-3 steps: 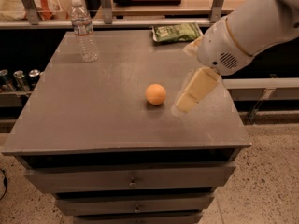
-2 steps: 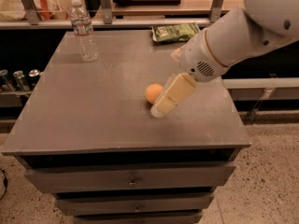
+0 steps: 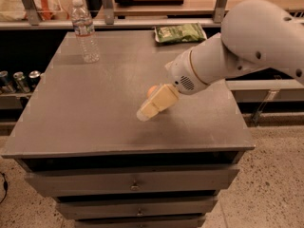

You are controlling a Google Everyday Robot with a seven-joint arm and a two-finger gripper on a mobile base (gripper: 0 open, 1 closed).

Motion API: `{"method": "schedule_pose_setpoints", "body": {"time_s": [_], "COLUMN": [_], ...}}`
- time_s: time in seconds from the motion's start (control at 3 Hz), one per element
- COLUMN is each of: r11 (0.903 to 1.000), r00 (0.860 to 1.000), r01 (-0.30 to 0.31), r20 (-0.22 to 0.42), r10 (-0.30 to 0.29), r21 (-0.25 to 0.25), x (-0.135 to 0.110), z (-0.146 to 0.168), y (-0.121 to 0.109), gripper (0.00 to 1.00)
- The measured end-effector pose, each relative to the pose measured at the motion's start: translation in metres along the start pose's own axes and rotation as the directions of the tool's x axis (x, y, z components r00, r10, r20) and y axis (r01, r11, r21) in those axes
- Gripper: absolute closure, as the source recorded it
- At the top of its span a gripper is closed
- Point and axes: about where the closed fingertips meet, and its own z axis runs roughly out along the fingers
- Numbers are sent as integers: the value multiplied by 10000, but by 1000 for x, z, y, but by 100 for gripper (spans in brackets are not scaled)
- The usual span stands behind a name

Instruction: Move orange near green jalapeno chip bag

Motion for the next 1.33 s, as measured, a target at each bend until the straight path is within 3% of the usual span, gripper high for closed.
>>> {"method": "schedule_pose_setpoints", "body": {"time_s": [0.67,1.33], "r11": [9966,9953], "r00": [9889,9769], "r01": [-817,-962], "r20": [1245,1902], "r10": [816,970], "r21": [-46,-138], "x": [8,10], "z": [28,34], "y": [-11,-21], "gripper": [0,0]}}
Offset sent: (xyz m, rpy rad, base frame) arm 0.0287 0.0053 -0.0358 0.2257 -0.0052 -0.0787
